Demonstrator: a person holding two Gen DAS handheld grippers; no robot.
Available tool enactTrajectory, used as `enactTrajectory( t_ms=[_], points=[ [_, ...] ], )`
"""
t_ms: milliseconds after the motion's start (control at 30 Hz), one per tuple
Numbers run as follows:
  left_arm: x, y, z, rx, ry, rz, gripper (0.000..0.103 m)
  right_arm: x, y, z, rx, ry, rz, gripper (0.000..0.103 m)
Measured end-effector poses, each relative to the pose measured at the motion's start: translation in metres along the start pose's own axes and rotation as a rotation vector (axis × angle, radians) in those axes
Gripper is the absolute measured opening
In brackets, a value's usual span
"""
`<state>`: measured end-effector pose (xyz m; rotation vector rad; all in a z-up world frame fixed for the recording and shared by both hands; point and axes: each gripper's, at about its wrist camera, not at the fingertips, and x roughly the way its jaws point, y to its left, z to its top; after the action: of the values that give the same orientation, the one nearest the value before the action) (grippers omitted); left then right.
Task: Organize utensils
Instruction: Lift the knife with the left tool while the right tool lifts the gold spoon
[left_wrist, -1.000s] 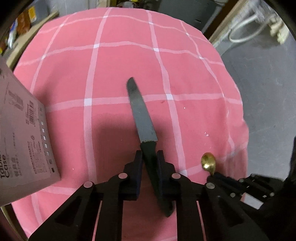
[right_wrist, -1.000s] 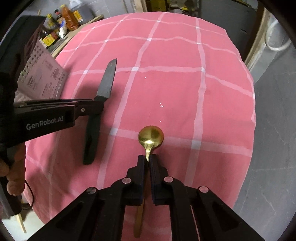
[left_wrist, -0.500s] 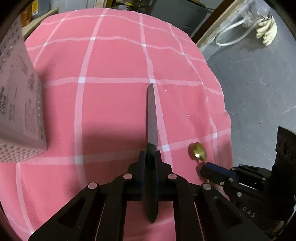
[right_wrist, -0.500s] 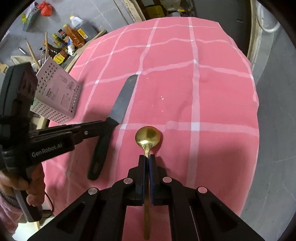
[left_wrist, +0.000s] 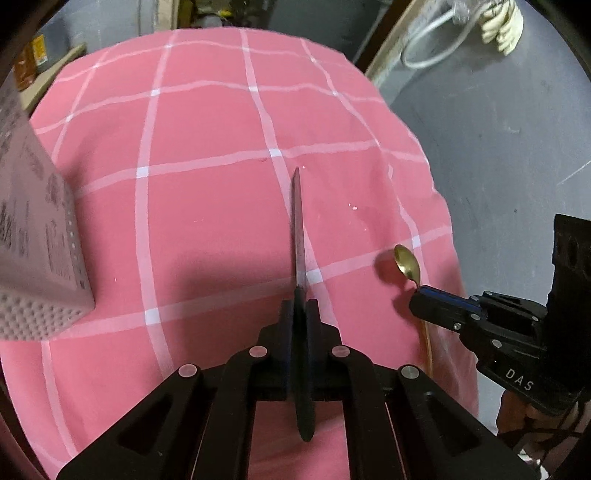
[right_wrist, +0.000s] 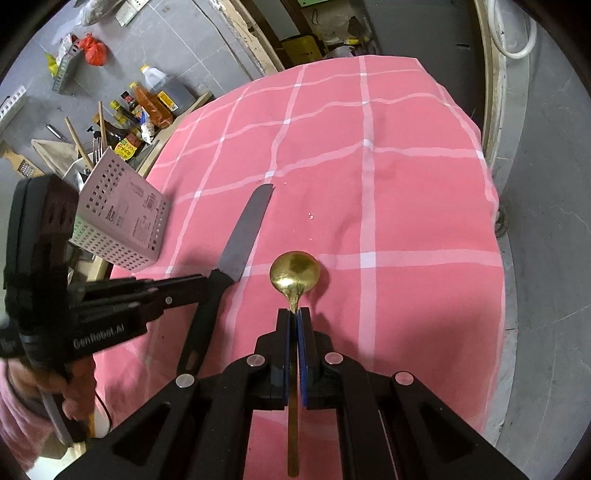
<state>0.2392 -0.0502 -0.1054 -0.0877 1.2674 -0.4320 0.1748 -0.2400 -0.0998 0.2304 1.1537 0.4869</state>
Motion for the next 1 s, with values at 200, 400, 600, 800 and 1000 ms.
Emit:
enactTrajectory(
  t_ms=[200, 400, 600, 800, 1000],
  points=[
    [0.014, -0.002, 0.008, 0.038, 0.078, 0.030, 0.006, -0.002, -0.002, -0.004, 0.011, -0.002, 0.008, 0.004],
    [0.018, -0.002, 0.010, -0.021, 0.106, -0.063, 0.006, -0.005, -0.007, -0.007, 0.033, -0.007, 0.013, 0.004],
    [0.015, -0.013, 0.010, -0.011, 0.107, -0.114, 0.005, -0.013, -0.012, -0.014, 0.053, -0.019, 0.011, 0.004],
    [0.022, -0.029, 0.016, 0.011, 0.119, -0.111, 0.007, -0.015, -0.018, -0.018, 0.081, -0.021, 0.019, 0.004],
    [0.034, -0.040, 0.022, 0.012, 0.182, -0.040, 0.013, -0.014, -0.018, -0.018, 0.076, -0.016, 0.026, 0.004]
  ],
)
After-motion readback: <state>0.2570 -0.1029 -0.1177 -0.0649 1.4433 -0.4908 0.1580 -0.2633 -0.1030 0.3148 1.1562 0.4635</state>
